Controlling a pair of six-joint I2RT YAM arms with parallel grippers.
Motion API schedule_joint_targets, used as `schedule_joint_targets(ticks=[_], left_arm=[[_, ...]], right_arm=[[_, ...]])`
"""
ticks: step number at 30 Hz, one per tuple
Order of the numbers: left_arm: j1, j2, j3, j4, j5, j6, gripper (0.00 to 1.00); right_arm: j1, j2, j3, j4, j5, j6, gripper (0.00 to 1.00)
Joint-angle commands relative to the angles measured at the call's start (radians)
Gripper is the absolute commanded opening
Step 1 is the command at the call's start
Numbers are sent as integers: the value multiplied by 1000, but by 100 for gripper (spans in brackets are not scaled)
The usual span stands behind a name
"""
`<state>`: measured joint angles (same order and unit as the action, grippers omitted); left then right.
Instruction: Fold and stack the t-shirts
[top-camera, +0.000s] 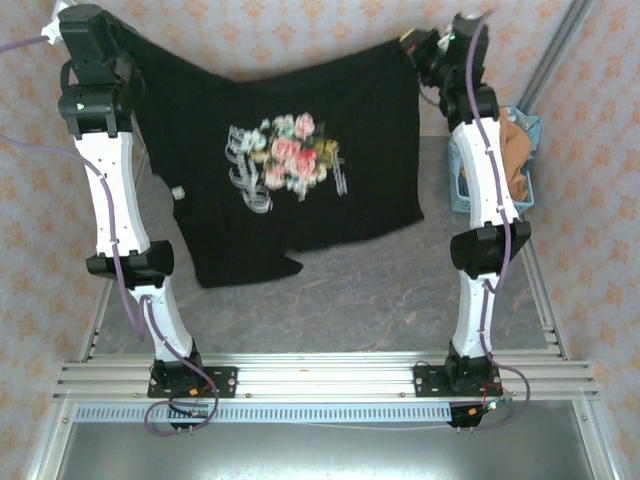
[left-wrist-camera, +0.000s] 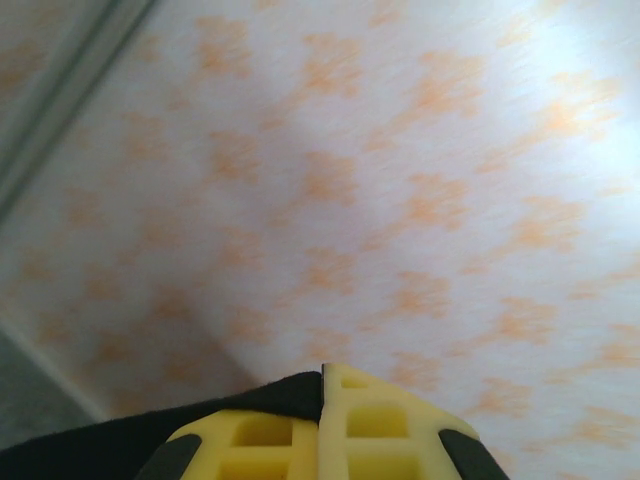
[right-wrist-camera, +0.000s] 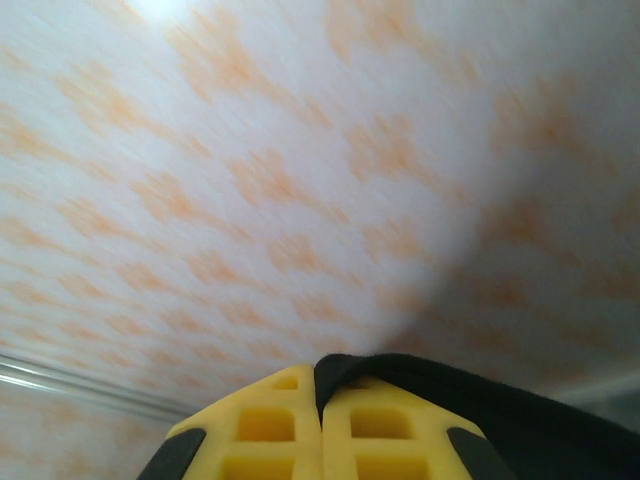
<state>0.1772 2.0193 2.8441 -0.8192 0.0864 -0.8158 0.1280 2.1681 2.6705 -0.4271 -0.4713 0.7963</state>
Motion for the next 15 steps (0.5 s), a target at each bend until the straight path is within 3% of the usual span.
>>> schedule_joint_targets(ticks=[1,5,9,13,15], left_arm=[[12,-103,63,152,67,-65,0],[13,-264,-79,186,68,-46,0],[-12,-419,-305,18,88,1,0],[-114,-701,-872,67,-7,0,0],[-163,-827,-1132,-10,-47,-55,0]], right_arm=[[-77,-9,162,78,32,98,0],[-136,-23,155,60,5,126,0],[-145,-43,137,-154,-35,3,0],[-126,-104,-29,-375,-35,-135,0],[-91,-195,-277,-407,12,-195,0]])
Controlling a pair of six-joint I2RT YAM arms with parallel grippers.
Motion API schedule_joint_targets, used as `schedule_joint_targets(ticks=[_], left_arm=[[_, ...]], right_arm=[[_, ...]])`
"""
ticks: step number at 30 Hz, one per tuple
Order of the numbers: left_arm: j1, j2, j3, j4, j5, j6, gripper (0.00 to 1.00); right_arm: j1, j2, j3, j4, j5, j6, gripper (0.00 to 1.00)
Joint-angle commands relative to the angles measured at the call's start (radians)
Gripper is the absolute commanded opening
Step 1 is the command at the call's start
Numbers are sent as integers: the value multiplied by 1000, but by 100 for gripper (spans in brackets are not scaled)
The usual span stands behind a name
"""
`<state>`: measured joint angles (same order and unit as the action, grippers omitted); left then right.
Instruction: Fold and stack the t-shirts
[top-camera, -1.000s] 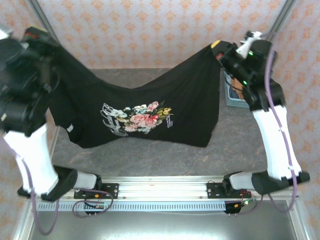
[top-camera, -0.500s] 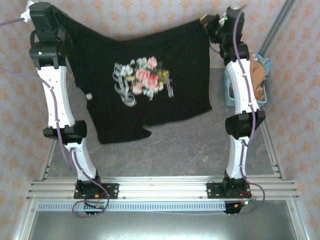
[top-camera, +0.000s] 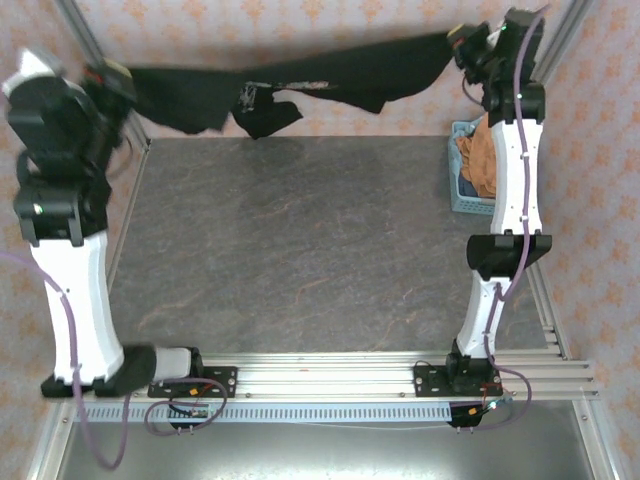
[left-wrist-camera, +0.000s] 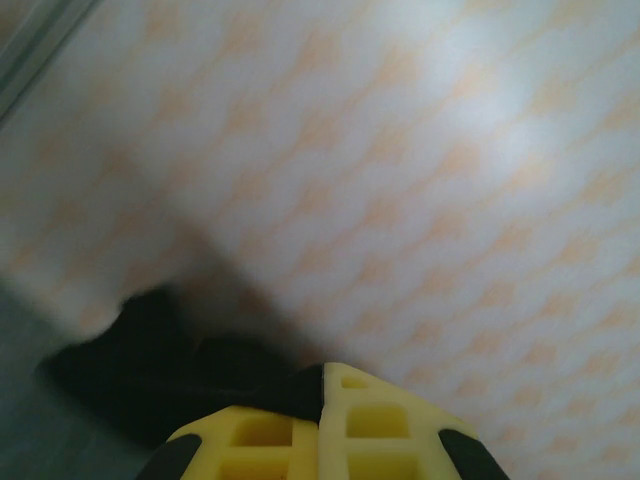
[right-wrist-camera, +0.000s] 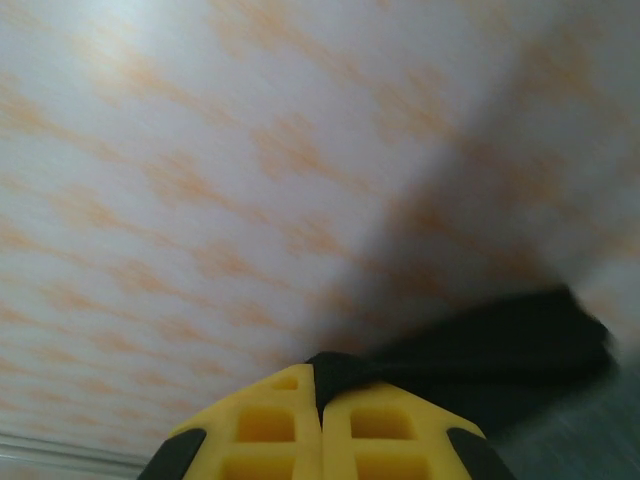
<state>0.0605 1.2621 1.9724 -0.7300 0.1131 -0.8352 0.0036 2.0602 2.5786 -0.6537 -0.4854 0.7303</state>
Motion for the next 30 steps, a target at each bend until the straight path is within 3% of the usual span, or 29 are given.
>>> schedule_joint_targets(ticks=[1,4,6,8,11,16,21,30], left_arm=[[-61,-121,-391,-124,-77,-64,0],[-112,-302,-778,-144,-74,-170,0],[-125,-397,-1019,-109,3,-267,0],[-156,-440,-1187,-70,61,-330,0],[-206,-417,-1294,-94,88,-349,0],[-227,-367,-1308,-152,97,-326,0],[-242,-302,-1299,-160,107,-327,0],[-254,-302,-1287,-265,71,-365,0]], right_arm=[[45,-144,-336,-140,36,-133,0],[79,-342,-865,60,76,-45,0],[102,-437,-1126,97,144,5,0],[120,-513,-1301,69,246,35,0],[127,-628,-1508,8,367,89,0],[156,-779,-1700,-153,469,168,0],[164,-871,-1878,-142,426,255,0],[165,-871,-1899,-243,450,271,0]])
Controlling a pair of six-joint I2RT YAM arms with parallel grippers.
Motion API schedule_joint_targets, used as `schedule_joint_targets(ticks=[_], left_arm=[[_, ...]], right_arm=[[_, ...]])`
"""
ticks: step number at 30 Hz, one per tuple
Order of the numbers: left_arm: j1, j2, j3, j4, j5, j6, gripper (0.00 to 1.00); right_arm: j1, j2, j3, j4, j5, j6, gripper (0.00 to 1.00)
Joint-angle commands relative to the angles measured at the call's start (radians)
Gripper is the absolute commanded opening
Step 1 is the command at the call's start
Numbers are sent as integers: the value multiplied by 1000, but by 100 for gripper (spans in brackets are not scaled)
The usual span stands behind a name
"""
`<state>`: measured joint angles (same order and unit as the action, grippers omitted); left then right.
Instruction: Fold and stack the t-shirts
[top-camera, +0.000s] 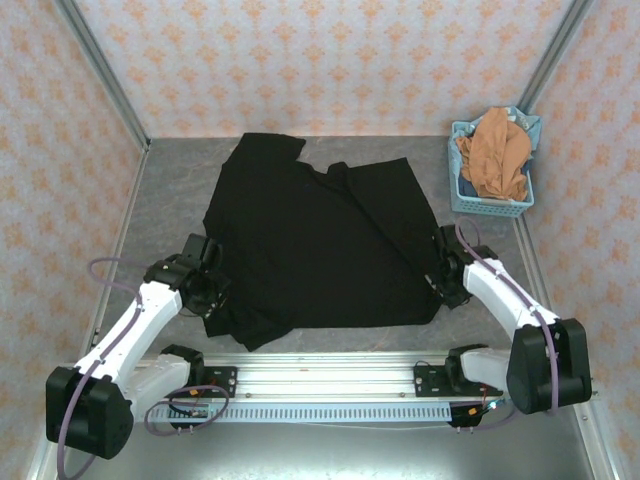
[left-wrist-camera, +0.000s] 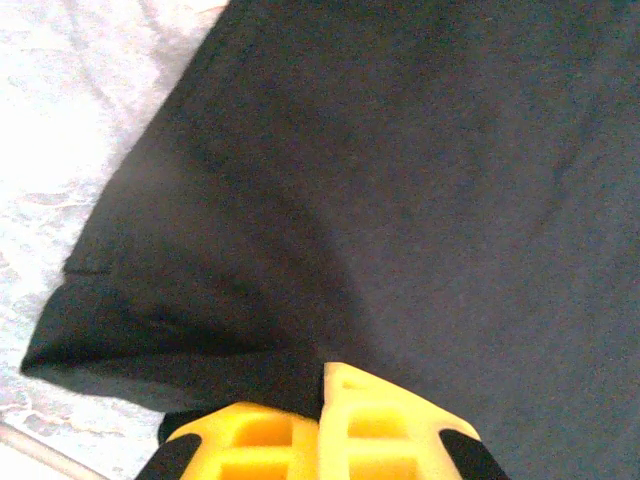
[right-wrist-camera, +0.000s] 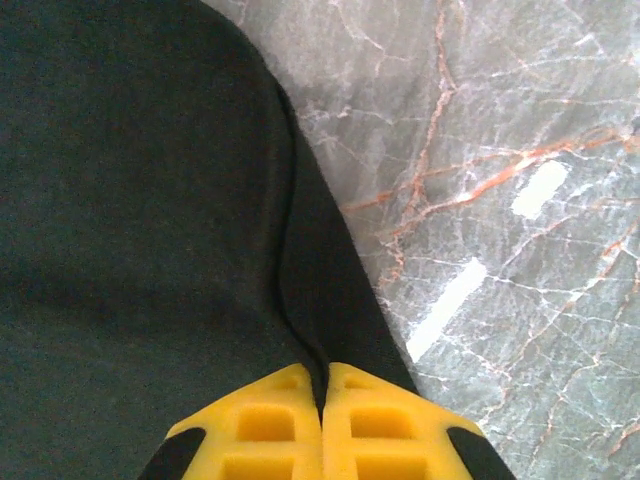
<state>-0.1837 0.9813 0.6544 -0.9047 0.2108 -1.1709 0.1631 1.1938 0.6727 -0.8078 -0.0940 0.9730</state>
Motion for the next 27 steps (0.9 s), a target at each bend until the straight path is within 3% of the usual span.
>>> schedule_joint_targets(ticks=[1,5,11,15,21,27], left_arm=[[-11,-33,35,-106,-34,-33,0],[-11,-117,59,-203,-98,-78,0],[-11,-162,75,-248,-182,-114,0],[-11,-146,131,-288,-245,-102,0],[-11,-150,206,-402,-339,-106,0],[-11,-179,234,-469,-419,-128,0]], right_arm=[[5,-35,13,-115,73,31,0],[5,-121,32,-264,111,97,0],[38,-123,-69,-156,-116,149,0],[48,-58,-15,-191,-38,109,0],[48,-100,50,-281,77,137,0],[59,-93,-10,-215,-61,155,0]])
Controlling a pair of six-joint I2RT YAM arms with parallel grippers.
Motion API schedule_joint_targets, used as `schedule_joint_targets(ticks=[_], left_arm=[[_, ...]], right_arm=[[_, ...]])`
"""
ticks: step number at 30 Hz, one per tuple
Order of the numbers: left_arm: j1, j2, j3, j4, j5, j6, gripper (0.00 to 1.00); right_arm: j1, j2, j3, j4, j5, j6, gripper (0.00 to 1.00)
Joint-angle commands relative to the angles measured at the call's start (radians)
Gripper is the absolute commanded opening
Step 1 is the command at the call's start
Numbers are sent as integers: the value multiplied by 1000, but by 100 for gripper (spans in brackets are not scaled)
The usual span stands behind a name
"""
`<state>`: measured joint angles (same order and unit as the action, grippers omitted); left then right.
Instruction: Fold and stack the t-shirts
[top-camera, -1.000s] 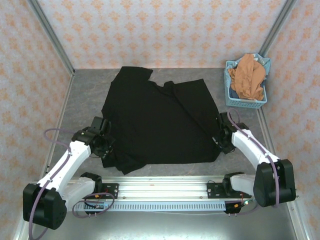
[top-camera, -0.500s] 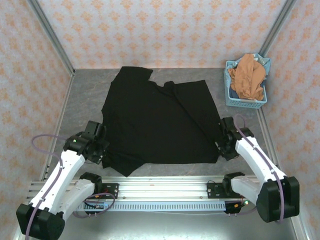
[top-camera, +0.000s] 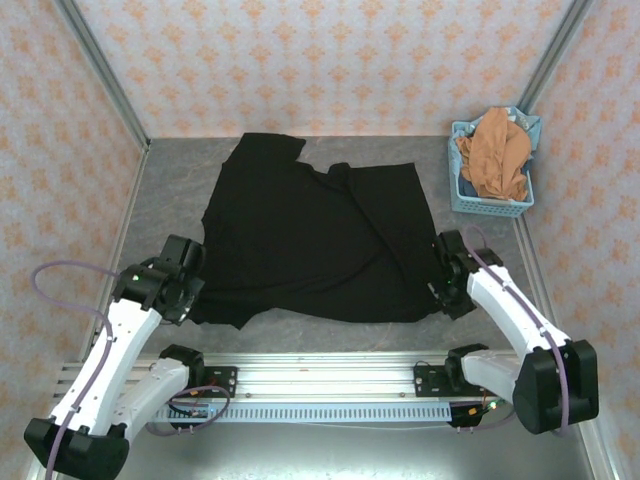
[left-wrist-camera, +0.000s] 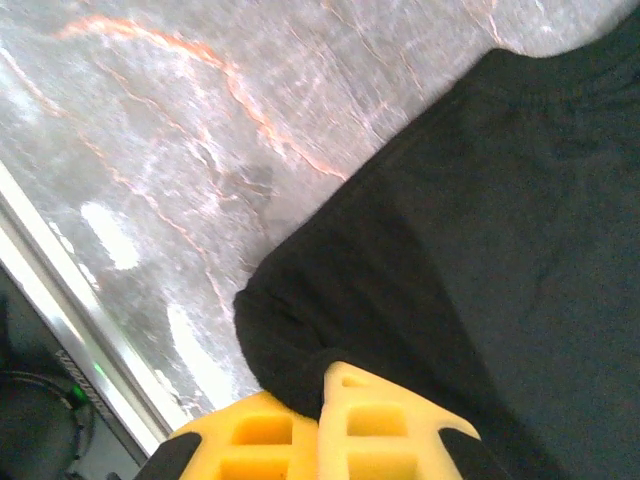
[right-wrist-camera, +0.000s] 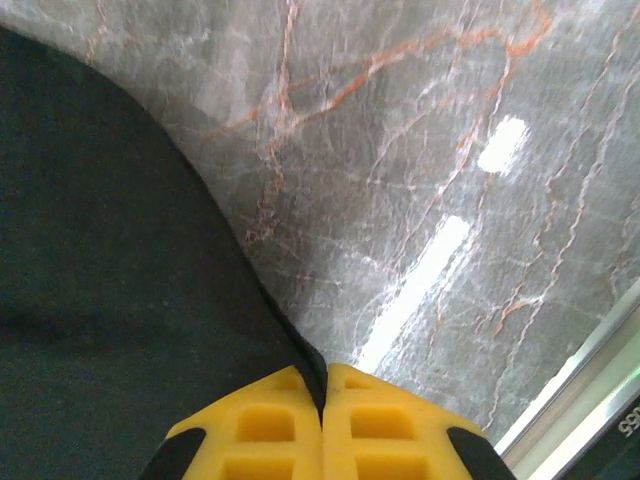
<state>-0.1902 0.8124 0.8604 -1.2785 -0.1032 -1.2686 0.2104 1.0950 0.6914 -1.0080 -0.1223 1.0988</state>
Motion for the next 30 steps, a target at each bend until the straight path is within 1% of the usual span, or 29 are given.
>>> schedule_joint_targets(ticks=[1,5,7,10,12,14,17,19,23,30], left_arm=[[-4,-7,24,-92,-99,-29,0],[-3,4,-22,-41,-11,6,0],[-14,15,-43,-51,21,19,0],[-46,4,-57,-93,15,14,0],[-56,-11,-69,-97,9,11,0],[-57,-21,-86,-85,12,1,0],[-59,-16,-106,-53,23,-14,0],[-59,-3,-108,-32,31,-15,0],[-61,19,-94,-19,37,1,0],[-62,15,-84,-10,39,14,0]], right_arm=[[17,7,-37,-11,-38,35,0],[20,-18,-27,-61,-16,44,0],[19,-43,-7,-116,3,56,0],[23,-95,31,-237,25,105,0],[40,-133,34,-260,4,129,0],[59,-151,7,-239,-33,146,0],[81,-112,-45,-176,-57,150,0],[81,-83,-47,-162,-31,144,0],[80,-59,3,-182,41,132,0],[81,-34,8,-147,65,118,0]])
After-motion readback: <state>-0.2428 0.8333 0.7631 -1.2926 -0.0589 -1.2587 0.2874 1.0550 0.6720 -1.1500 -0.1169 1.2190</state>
